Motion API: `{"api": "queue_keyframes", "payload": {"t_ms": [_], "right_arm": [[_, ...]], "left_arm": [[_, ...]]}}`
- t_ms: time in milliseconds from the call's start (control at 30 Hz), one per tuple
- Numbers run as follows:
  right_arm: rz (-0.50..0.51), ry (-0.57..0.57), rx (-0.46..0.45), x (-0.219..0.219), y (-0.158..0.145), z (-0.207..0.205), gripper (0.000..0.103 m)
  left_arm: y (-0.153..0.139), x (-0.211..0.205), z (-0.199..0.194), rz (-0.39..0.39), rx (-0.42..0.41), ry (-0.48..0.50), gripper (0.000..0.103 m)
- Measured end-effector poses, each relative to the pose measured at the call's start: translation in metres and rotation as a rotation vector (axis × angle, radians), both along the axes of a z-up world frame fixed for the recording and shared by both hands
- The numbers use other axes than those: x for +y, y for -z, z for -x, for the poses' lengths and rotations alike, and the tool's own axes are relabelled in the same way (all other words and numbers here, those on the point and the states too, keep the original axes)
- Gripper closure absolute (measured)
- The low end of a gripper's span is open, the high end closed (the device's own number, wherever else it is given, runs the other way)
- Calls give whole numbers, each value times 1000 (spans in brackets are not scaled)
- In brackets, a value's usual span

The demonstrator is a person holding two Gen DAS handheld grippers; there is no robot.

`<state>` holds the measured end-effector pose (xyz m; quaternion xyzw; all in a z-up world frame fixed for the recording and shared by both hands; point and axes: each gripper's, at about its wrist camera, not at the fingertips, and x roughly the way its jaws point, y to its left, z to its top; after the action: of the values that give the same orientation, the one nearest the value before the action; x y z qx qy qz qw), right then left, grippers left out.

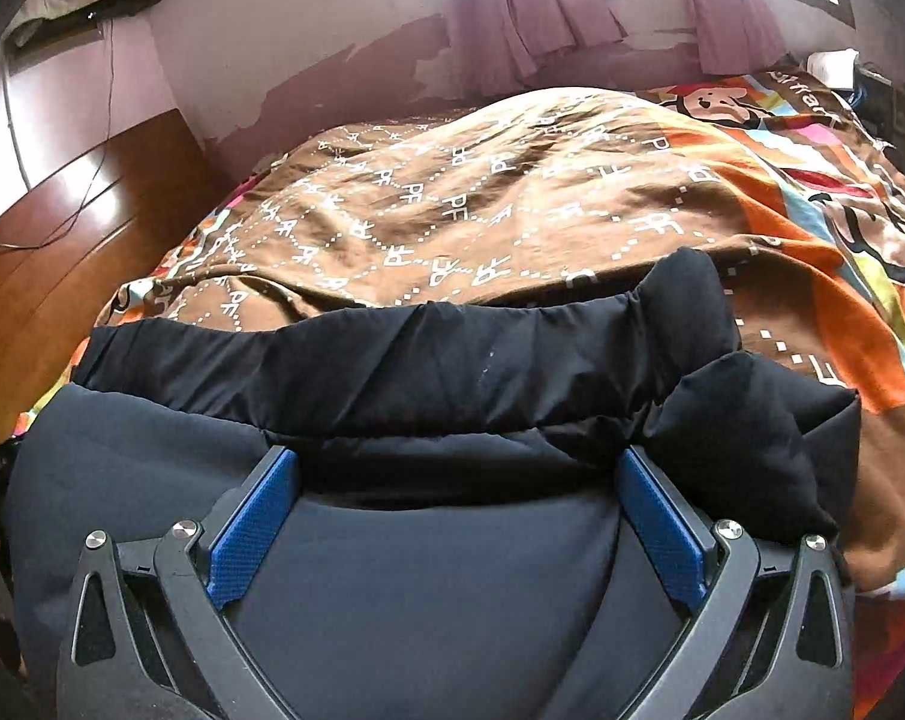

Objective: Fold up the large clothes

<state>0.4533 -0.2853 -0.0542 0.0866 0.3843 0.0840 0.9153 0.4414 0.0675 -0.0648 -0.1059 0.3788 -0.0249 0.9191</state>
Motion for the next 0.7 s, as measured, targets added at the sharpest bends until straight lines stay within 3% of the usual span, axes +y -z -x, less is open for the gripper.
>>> {"api": "queue_keyframes", "payload": {"t_ms": [700], "right_arm": [[-13,7,-45,0,6,2,0]], "left_arm": [[4,-3,-3,-19,-26,-25,0]]}}
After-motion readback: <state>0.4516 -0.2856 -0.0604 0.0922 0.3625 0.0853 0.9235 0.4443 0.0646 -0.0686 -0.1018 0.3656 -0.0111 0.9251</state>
